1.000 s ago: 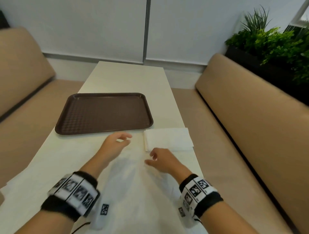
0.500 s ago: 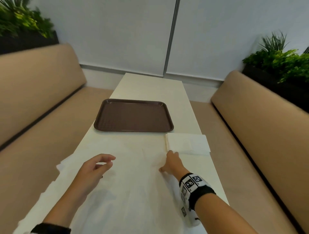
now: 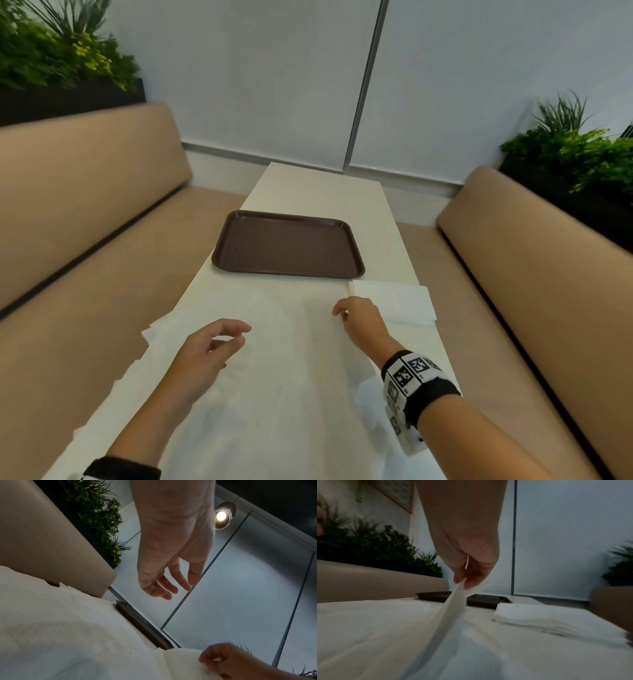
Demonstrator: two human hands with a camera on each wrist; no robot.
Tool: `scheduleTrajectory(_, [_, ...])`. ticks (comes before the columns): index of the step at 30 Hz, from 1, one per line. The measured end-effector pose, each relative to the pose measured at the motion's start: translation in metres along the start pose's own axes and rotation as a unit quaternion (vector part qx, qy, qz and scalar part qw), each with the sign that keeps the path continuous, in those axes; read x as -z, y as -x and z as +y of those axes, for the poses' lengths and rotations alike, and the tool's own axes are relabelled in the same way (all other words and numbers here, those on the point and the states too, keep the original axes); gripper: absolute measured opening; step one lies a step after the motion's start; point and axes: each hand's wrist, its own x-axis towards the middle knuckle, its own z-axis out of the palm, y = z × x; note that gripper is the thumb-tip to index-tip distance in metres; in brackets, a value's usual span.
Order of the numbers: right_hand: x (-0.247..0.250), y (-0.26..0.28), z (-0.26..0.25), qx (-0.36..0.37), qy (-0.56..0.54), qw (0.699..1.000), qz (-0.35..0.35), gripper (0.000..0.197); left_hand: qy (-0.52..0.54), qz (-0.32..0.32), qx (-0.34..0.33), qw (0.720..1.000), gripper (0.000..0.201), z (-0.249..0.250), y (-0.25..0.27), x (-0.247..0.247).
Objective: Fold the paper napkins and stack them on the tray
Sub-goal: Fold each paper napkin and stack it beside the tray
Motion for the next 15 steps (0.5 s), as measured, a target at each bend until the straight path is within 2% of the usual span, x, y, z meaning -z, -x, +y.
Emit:
scheduleTrajectory(3, [0.021,0.009,-0.015,0.063,0.047,0.997,-0.01,0.025,0.005,-0.007,-0.004,1.0,0.019,0.001,0.001,0.001])
scheduleTrajectory(5, [0.043,0.02,-0.029,0.104,0.011,0.994,-0.009,0.021,0.0,-0.018,-0.016,1.0,0.019,0.006,0.0,0.0])
scheduleTrajectory(6, [0.057,0.027,-0.036,0.13,-0.004,0.992,-0.007,0.021,-0.01,-0.02,-0.028,0.999,0.025,0.009,-0.001,0.0])
scheduleTrajectory(7, [0.072,0.033,-0.044,0.159,-0.007,0.987,-0.005,0.02,-0.024,-0.02,-0.044,0.999,0.037,0.014,-0.004,-0.001])
scheduleTrajectory(9, [0.105,0.046,-0.059,0.214,-0.014,0.977,-0.004,0.016,-0.047,-0.035,-0.084,0.995,0.073,0.03,-0.009,-0.001])
scheduleTrajectory(11, [0.14,0.06,-0.074,0.246,-0.031,0.969,-0.004,0.018,-0.058,-0.075,-0.121,0.988,0.1,0.053,-0.015,-0.003])
scheduleTrajectory(12, [0.156,0.067,-0.08,0.247,-0.041,0.968,-0.006,0.02,-0.067,-0.102,-0.138,0.983,0.105,0.066,-0.019,-0.005])
scheduleTrajectory(15, [0.198,0.082,-0.09,0.235,-0.087,0.968,-0.024,0.018,-0.085,-0.204,-0.155,0.963,0.095,0.101,-0.028,-0.012])
